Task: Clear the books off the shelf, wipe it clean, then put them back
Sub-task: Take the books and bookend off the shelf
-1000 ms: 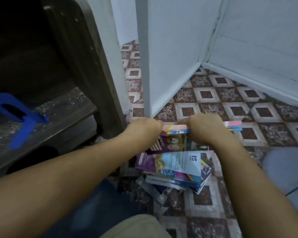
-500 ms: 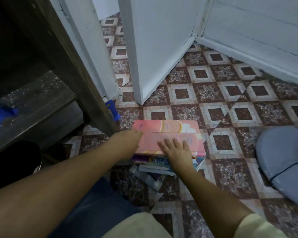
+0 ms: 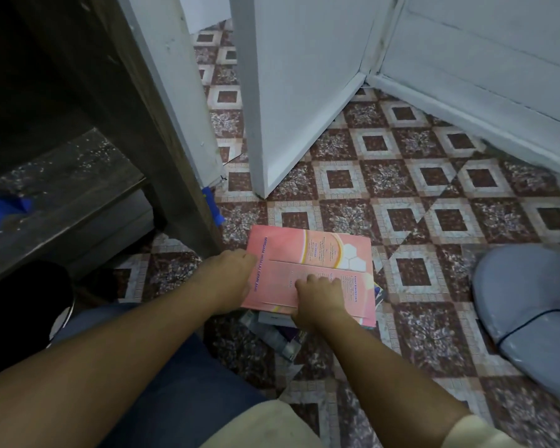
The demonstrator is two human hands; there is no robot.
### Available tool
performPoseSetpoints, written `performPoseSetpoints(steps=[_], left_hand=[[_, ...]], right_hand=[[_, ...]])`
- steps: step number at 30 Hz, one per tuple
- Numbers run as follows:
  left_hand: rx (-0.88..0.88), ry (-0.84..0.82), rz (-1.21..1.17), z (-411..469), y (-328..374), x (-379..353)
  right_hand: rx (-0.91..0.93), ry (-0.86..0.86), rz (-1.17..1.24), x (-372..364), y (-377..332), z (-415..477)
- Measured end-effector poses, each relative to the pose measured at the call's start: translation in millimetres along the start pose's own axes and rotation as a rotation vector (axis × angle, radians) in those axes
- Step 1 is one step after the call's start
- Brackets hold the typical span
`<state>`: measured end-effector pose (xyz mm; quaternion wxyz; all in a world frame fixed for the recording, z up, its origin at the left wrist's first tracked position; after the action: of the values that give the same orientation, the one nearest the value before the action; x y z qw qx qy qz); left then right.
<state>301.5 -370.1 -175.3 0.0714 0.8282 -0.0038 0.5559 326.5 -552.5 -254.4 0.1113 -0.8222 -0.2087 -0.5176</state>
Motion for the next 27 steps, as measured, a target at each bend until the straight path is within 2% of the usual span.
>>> performPoseSetpoints(steps=[4,11,20,27], left_hand=[[0.052,0.142,-0.018,-25.7,-14.4,18.3],[0.227,0.47,-0.11,-110.9,-73.1,70.5],[0.428,0.847,-0.144,-250.0,-159.3,129.1],[0.525,1.105,0.002,-349.3,-205.0,178.2]], right_hand=[[0.027,0.182,0.065,62.3,-20.5,-2.7],[0.224,0.544,0.181,186.4,-94.3,-41.8],[0.533,0.797,0.185,287.3,-223.9,-96.3],[0.692,0.977,0.187,362.9,-304.1,-120.8]])
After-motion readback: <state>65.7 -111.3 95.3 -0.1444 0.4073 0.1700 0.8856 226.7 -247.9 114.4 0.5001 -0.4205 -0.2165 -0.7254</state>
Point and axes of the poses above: each hand's wrist, its own z-axis towards the middle knuckle, its own x-axis out of the back of the hand, y = z × x, the point moved 1 cm from there along z, towards the middle knuckle, and after that the axes turned 3 degrees about y, right-handed, at the moved point
